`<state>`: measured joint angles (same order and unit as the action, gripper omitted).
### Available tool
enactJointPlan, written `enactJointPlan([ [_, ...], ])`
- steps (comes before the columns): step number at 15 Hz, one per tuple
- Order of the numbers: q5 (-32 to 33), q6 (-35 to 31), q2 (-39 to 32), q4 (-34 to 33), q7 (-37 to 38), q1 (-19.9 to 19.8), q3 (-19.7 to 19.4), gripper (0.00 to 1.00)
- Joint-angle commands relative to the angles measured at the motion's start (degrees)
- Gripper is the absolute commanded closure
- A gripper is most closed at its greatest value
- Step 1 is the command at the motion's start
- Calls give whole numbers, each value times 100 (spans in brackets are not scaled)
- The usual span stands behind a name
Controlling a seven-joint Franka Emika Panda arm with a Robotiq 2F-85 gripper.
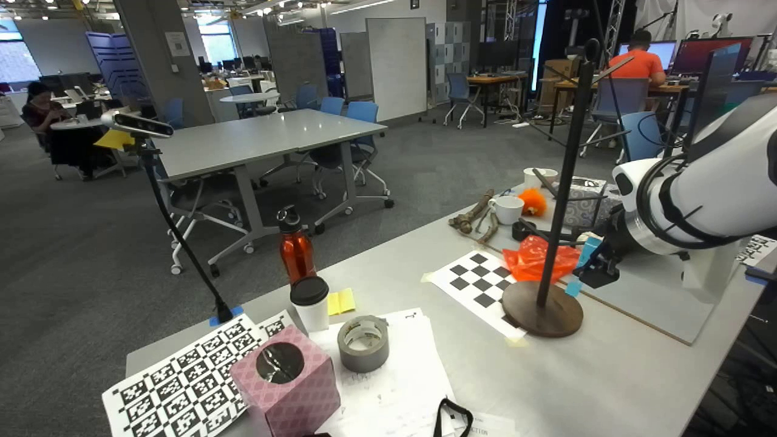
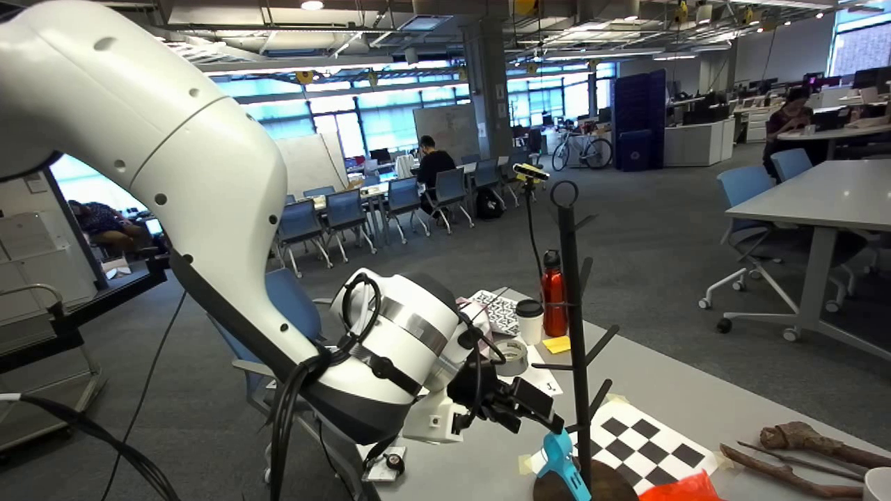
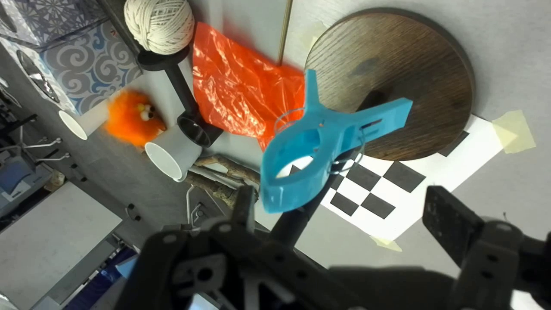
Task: Pick up the peg and hang it on the black stand
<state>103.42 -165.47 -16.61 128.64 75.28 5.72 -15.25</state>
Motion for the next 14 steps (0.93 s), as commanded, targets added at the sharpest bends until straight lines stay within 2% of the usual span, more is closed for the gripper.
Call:
enactJointPlan([
  [1,135,19,162,33,20,30,8,0],
  [14,9,34,1120,575,-82,80,47,0],
])
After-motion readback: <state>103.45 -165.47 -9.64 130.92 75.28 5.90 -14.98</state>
